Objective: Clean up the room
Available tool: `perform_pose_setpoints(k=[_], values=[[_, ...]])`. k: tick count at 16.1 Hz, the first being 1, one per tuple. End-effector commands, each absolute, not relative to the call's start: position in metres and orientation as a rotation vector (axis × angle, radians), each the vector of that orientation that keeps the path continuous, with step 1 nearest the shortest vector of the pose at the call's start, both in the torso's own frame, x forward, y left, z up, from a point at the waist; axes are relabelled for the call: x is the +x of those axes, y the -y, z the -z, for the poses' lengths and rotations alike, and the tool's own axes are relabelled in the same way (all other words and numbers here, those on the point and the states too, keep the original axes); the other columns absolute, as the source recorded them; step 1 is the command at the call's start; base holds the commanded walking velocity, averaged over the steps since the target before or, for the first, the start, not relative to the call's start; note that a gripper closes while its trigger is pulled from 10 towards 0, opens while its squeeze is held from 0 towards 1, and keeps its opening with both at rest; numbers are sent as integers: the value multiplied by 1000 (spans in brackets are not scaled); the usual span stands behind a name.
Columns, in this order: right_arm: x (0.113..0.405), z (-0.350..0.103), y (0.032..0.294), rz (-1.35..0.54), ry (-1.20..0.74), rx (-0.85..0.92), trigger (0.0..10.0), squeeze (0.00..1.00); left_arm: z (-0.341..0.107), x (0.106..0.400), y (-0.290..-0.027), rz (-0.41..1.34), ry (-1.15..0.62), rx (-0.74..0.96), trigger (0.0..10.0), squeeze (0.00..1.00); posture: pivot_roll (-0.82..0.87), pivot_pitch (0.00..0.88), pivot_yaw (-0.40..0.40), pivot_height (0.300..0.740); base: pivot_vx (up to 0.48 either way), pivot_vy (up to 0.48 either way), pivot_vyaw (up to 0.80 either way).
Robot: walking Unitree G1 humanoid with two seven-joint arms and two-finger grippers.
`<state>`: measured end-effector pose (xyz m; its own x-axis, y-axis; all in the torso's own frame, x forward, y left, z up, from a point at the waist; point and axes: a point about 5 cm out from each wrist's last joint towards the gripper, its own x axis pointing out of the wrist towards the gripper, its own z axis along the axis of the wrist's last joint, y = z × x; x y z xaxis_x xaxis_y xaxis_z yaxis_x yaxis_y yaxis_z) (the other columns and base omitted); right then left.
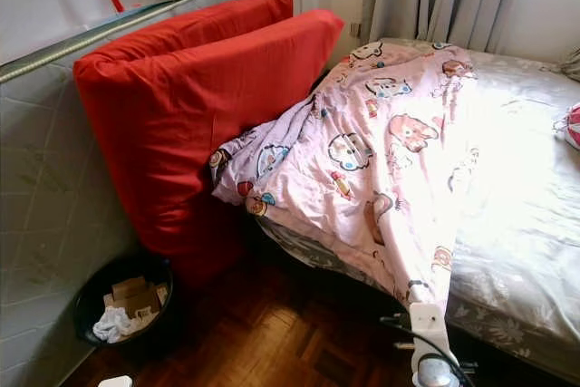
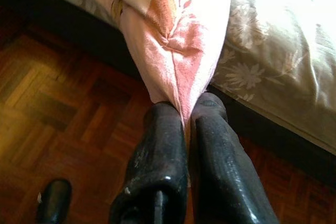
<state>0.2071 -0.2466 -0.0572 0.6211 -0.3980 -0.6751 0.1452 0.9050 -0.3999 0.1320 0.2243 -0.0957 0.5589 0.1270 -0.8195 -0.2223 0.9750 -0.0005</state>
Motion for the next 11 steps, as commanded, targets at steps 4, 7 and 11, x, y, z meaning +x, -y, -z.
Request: perform_pose_setpoints(k=[4,7,11], values=[[189,68,246,299,-937,-364,10000,0,97,127,-227,-206,-979,-92,10000,0,72,0,39,740,0,0,0],[184,70,250,318,-955,-374,10000,0,97,127,-228,-207,-979,-90,10000,0,72,0,41,740,0,0,0],[185,69,252,327,-947,-362,10000,0,97,127,-228,-208,-979,-89,10000,0,71,0,42,740,0,0,0]])
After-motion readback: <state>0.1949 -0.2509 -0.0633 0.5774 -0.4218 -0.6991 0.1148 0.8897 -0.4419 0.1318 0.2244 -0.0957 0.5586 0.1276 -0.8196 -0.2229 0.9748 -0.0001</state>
